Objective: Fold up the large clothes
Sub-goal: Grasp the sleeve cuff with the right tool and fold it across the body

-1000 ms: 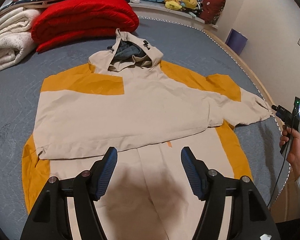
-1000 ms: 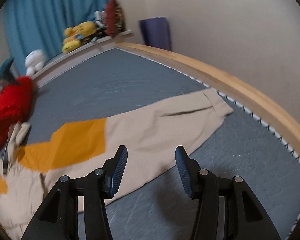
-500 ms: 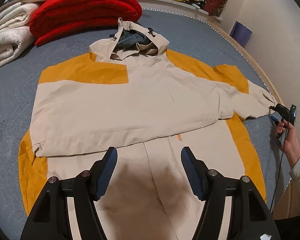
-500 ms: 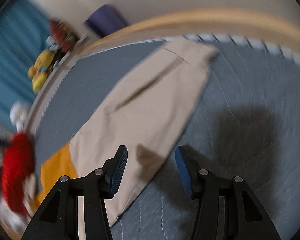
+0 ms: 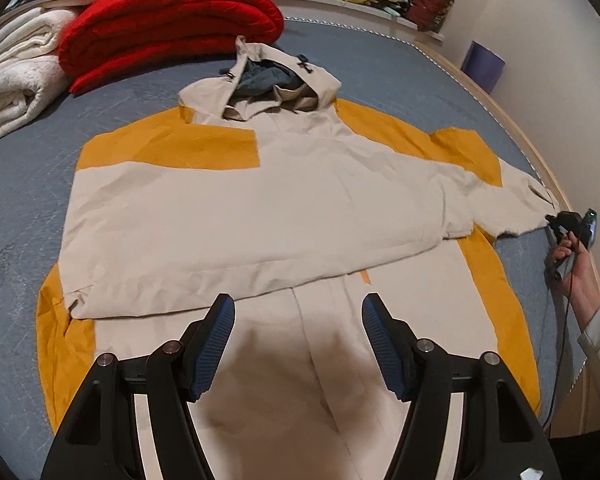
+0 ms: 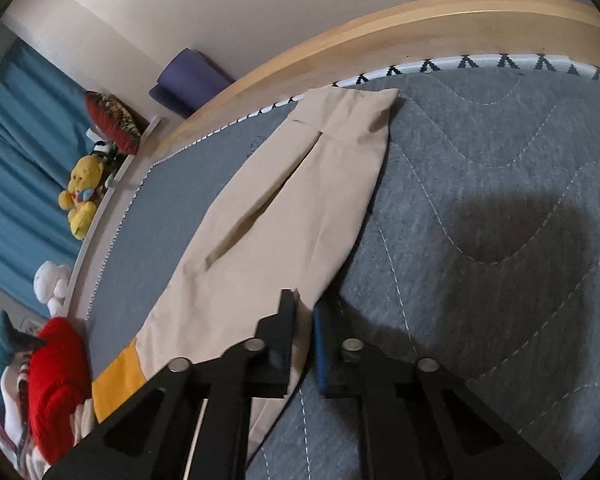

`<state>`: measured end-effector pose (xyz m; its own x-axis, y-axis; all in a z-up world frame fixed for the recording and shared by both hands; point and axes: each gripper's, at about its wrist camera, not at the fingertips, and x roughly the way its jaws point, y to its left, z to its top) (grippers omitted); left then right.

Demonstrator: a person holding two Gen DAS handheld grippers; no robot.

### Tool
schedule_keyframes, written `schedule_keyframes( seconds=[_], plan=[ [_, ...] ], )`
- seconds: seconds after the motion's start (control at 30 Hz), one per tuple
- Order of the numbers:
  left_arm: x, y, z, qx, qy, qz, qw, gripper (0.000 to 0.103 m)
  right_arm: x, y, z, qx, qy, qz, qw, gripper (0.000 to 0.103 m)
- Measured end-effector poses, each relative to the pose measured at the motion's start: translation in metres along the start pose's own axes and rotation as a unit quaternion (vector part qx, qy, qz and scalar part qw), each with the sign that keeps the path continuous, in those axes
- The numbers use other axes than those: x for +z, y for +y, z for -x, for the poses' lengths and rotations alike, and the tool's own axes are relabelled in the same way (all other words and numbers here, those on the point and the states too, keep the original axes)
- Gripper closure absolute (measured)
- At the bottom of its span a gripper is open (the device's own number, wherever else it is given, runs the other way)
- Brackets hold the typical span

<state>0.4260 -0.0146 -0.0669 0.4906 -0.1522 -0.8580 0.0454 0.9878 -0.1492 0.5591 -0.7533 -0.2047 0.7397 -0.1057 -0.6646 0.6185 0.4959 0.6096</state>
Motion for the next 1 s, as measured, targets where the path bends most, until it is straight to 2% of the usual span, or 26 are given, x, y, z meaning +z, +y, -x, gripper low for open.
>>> schedule_keyframes(
  seconds=[0.07,0.2,0.27,0.37,0.47,0.53,0.63,0.7,0.8,0.87,0.9,0.97,1.0],
  plan=[
    [0.001,0.005,0.001,0.009,-0.002,0.007,0.9999,0.040,0.001,0.009,0.006,-0.002,-0.013,0.009,1.000,0.100],
    [0.006,0.019,0.007,0.014,-0.009,0.028,0.9995,0.040,-0.002,0.059,0.034,0.002,-0.053,0.066,0.996,0.100],
    [0.008,0.026,0.012,0.016,-0.013,0.032,0.9993,0.040,-0.005,0.095,0.049,0.005,-0.066,0.101,0.993,0.100],
    [0.011,0.041,0.018,0.037,-0.016,0.035,0.9986,0.040,-0.020,0.158,0.074,0.031,-0.076,0.161,0.984,0.101],
    [0.013,0.067,0.028,0.042,-0.022,0.065,0.9968,0.040,-0.053,0.230,0.107,0.075,-0.076,0.234,0.966,0.101],
    [0.015,0.083,0.036,0.043,-0.027,0.081,0.9954,0.040,-0.088,0.276,0.131,0.108,-0.064,0.282,0.951,0.101],
    [0.017,0.106,0.049,0.046,-0.034,0.102,0.9931,0.040,-0.162,0.342,0.173,0.166,-0.039,0.364,0.916,0.101],
    [0.018,0.121,0.054,0.038,-0.029,0.114,0.9923,0.040,-0.227,0.377,0.198,0.219,0.006,0.404,0.888,0.101],
    [0.018,0.138,0.061,0.041,-0.029,0.130,0.9902,0.040,-0.316,0.401,0.216,0.257,0.081,0.454,0.849,0.101],
    [0.019,0.147,0.063,0.033,-0.025,0.141,0.9892,0.040,-0.373,0.407,0.219,0.266,0.135,0.479,0.825,0.099],
    [0.018,0.150,0.065,0.029,-0.023,0.145,0.9887,0.040,-0.404,0.408,0.218,0.265,0.178,0.492,0.809,0.098],
    [0.016,0.154,0.067,0.024,-0.020,0.152,0.9879,0.040,-0.446,0.401,0.210,0.251,0.241,0.508,0.788,0.097],
    [0.016,0.156,0.067,0.021,-0.018,0.153,0.9878,0.040,-0.460,0.395,0.209,0.237,0.256,0.508,0.787,0.096]
  ],
)
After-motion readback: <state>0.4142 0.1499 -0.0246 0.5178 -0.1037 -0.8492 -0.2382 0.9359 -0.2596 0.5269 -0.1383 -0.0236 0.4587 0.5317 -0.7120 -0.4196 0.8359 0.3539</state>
